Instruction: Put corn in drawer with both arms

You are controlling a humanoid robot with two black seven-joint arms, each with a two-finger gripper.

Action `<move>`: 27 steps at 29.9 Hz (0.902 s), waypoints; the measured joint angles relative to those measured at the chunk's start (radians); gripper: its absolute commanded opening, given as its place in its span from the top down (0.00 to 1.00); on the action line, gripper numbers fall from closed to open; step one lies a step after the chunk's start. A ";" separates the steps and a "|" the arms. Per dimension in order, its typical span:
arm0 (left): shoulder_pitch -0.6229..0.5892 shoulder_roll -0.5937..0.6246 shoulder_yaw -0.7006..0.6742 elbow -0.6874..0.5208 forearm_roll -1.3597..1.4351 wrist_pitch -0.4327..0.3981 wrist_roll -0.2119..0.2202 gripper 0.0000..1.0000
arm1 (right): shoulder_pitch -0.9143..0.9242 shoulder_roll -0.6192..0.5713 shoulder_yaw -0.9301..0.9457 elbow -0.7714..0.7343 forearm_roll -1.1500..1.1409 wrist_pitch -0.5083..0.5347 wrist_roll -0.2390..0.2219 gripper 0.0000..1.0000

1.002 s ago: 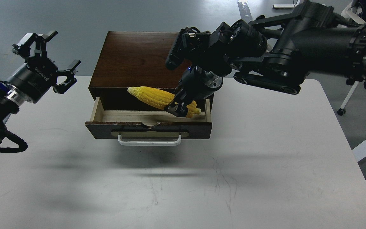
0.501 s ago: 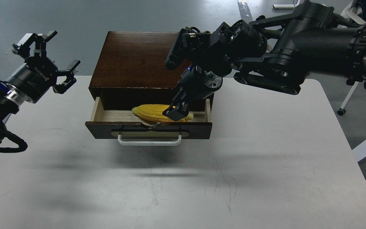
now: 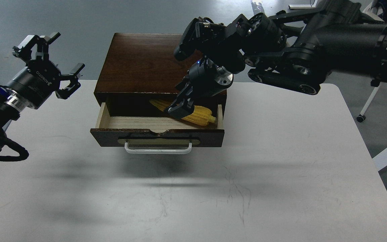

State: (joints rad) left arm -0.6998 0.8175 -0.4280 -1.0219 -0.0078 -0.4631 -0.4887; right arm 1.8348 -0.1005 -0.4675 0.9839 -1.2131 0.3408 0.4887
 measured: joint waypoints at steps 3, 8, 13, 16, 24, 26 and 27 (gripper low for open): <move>0.000 0.000 0.000 0.000 0.000 0.000 0.000 0.01 | 0.001 -0.058 0.047 0.000 0.178 0.000 0.000 0.06; 0.001 -0.003 0.000 0.001 0.000 -0.001 0.000 0.01 | -0.028 -0.159 0.101 0.000 0.498 0.000 0.000 0.04; 0.002 -0.003 0.000 0.003 0.000 -0.003 0.000 0.01 | -0.151 -0.272 0.221 -0.003 0.743 -0.015 0.000 0.03; 0.002 -0.004 0.000 0.003 0.000 -0.003 0.000 0.01 | -0.286 -0.336 0.333 -0.005 0.830 -0.054 0.000 0.02; 0.017 -0.010 0.002 0.005 0.000 -0.011 0.000 0.01 | -0.678 -0.405 0.659 -0.022 1.020 -0.135 0.000 0.02; 0.021 -0.010 0.002 0.005 0.000 -0.019 0.000 0.01 | -0.758 -0.401 0.741 -0.040 1.074 -0.138 0.000 0.02; 0.023 -0.010 0.002 0.005 0.000 -0.022 0.000 0.01 | -0.800 -0.396 0.783 -0.054 1.097 -0.139 0.000 0.02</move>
State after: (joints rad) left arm -0.6767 0.8076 -0.4264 -1.0170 -0.0075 -0.4849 -0.4887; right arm 1.0352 -0.4964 0.3159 0.9298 -0.1162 0.2013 0.4886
